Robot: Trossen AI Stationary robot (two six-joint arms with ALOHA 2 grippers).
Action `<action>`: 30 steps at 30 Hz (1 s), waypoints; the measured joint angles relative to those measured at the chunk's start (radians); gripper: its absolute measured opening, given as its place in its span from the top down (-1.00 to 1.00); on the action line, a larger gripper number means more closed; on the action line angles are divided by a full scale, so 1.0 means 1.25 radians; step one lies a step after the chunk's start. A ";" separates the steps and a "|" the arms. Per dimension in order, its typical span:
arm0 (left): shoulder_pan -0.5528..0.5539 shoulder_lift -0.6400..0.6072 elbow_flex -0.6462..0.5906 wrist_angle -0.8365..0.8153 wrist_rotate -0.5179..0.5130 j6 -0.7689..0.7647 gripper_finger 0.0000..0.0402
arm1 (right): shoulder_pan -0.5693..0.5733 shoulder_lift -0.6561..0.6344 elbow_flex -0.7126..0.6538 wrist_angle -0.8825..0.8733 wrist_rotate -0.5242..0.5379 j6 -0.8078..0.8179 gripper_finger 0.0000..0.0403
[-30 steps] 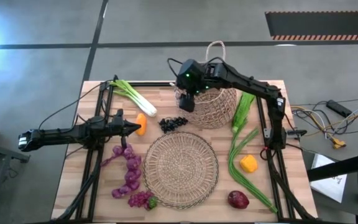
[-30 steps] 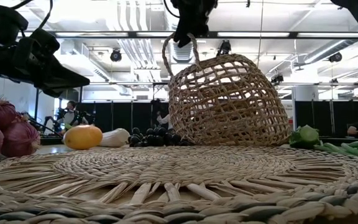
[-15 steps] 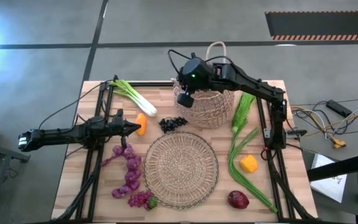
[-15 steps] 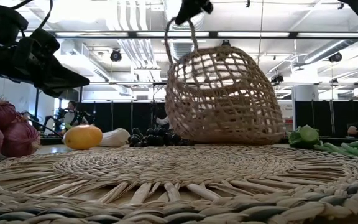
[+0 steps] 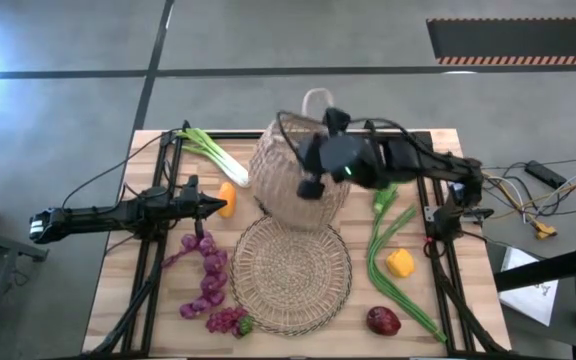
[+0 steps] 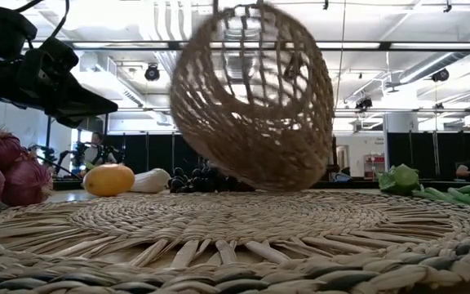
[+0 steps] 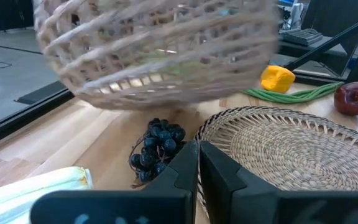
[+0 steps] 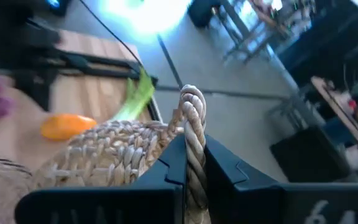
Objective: Build produce basket
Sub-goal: Put the basket on the basket mat
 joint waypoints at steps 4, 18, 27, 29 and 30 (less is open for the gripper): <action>0.000 0.000 0.000 0.000 0.000 0.000 1.00 | 0.106 -0.003 0.000 0.047 0.006 0.000 0.91; 0.000 0.000 0.000 0.000 0.000 0.000 1.00 | 0.369 0.069 -0.002 -0.036 0.136 0.113 0.91; 0.000 0.000 0.000 0.000 0.000 0.000 1.00 | 0.378 0.207 -0.003 -0.047 0.083 0.170 0.91; 0.000 0.000 0.000 0.000 0.000 0.000 1.00 | 0.377 0.234 -0.003 -0.051 0.083 0.174 0.91; 0.000 0.000 0.000 0.000 0.000 0.000 1.00 | 0.377 0.247 -0.003 -0.051 0.084 0.176 0.90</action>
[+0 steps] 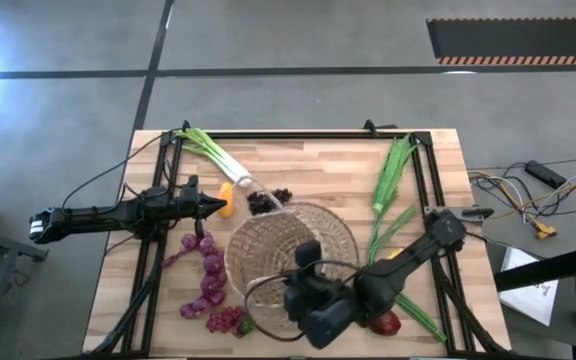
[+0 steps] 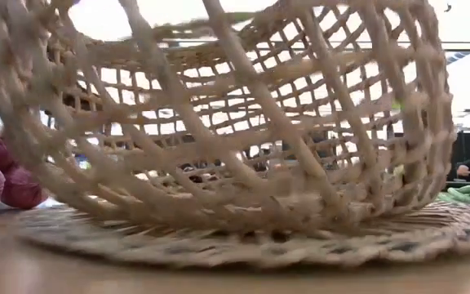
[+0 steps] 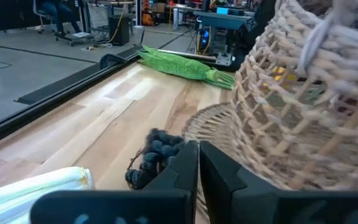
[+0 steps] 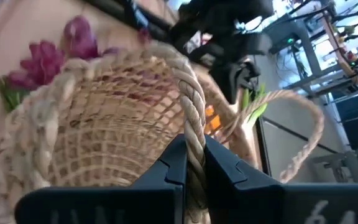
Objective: Build produce basket
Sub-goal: Put the basket on the basket mat, then put the apple into the basket
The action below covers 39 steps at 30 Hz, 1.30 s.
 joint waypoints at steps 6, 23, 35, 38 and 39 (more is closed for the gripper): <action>0.000 0.000 0.000 0.000 0.000 0.000 1.00 | 0.000 0.035 0.000 -0.004 0.011 0.032 0.84; 0.000 0.000 0.000 0.000 0.000 0.000 1.00 | 0.061 -0.094 0.003 0.113 0.003 0.137 0.08; 0.000 0.000 0.000 0.000 0.000 0.000 1.00 | 0.226 -0.074 0.003 0.053 -0.003 0.457 0.19; 0.000 0.000 0.000 0.000 0.000 0.000 1.00 | 0.279 -0.038 0.003 -0.077 -0.003 0.703 0.27; 0.000 0.000 0.000 0.000 0.000 0.000 1.00 | 0.296 -0.025 0.003 -0.134 -0.005 0.801 0.30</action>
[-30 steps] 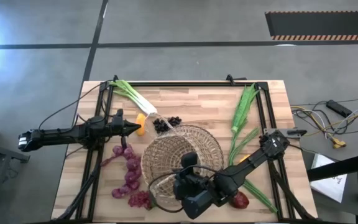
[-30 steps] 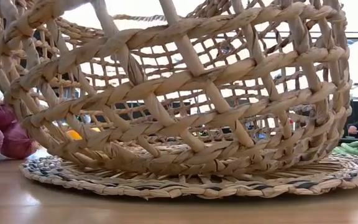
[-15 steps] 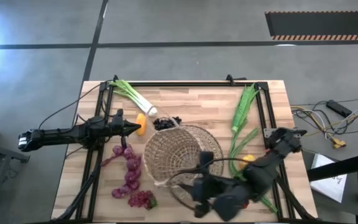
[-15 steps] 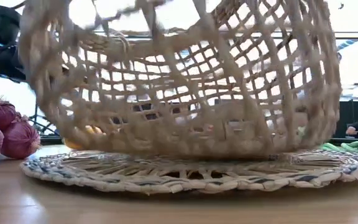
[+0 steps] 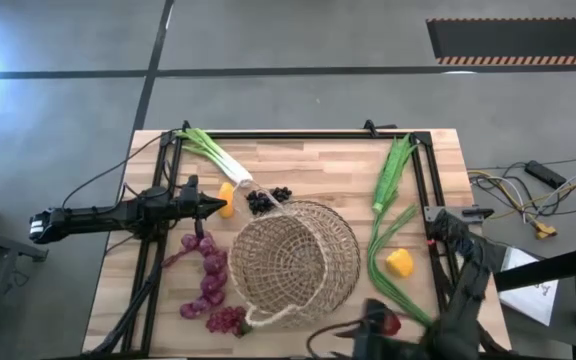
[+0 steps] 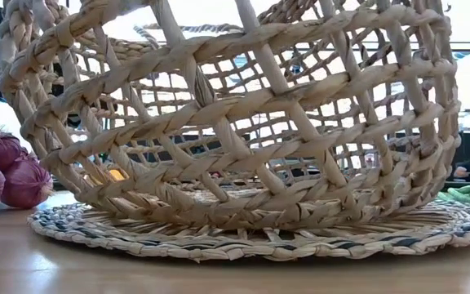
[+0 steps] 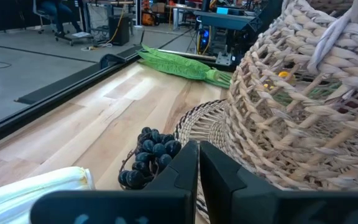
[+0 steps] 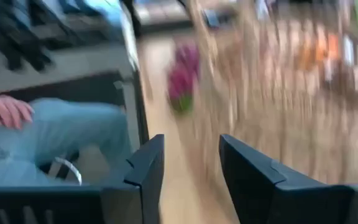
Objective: Build produce basket
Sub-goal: Put the apple into the basket
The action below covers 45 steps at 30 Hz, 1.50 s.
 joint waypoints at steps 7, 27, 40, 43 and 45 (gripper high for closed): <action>0.000 0.000 0.000 0.000 0.000 0.000 1.00 | 0.089 0.089 -0.009 -0.225 -0.171 0.473 0.49; 0.000 0.000 0.000 0.000 0.000 0.000 1.00 | -0.004 0.069 -0.177 -0.231 -0.504 0.332 -0.41; 0.000 0.000 0.000 0.000 0.000 0.000 1.00 | -0.074 0.008 -0.398 -0.233 -0.706 0.132 -0.89; 0.000 0.000 0.000 0.000 0.000 0.000 1.00 | -0.073 0.004 -0.426 -0.231 -0.688 0.106 -0.89; 0.000 0.000 0.000 0.000 0.000 0.000 1.00 | -0.073 0.001 -0.441 -0.230 -0.682 0.104 -0.89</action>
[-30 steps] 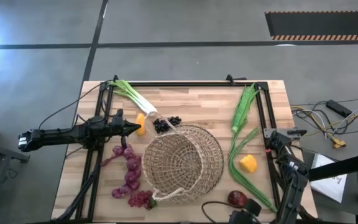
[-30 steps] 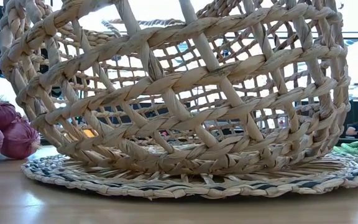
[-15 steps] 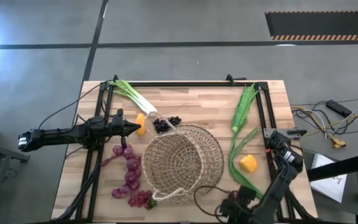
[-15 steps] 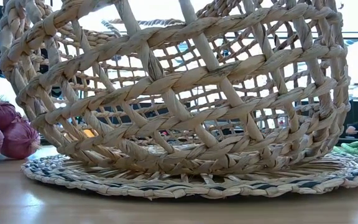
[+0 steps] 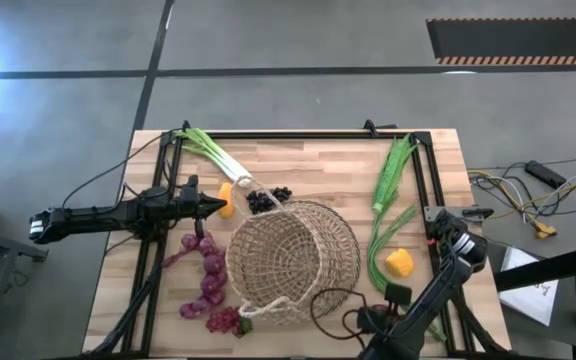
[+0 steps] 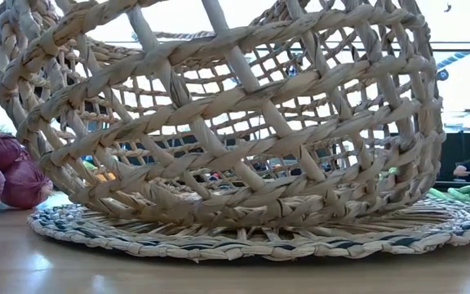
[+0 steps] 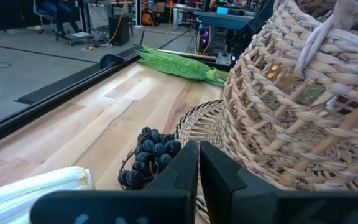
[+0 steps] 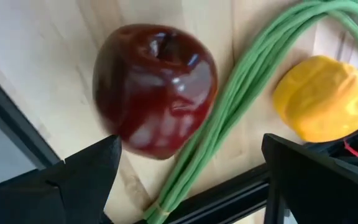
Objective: Build produce basket
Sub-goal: Put the apple into the basket
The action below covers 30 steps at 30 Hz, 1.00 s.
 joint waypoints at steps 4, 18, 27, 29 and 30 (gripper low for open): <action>0.000 0.000 0.000 0.000 0.000 0.000 1.00 | 0.001 0.000 -0.027 0.013 0.003 -0.020 -0.89; 0.000 0.000 0.000 0.000 0.000 0.000 1.00 | 0.009 0.000 -0.062 0.131 0.150 -0.112 -0.89; 0.000 0.000 0.000 0.000 0.000 0.000 1.00 | 0.010 0.000 -0.130 0.143 0.101 -0.144 -0.89; 0.000 0.000 0.000 0.000 0.000 0.000 1.00 | 0.010 0.000 -0.144 0.161 0.098 -0.160 -0.89; 0.000 0.000 0.000 0.000 0.000 0.000 1.00 | 0.010 0.000 -0.151 0.172 0.097 -0.169 -0.89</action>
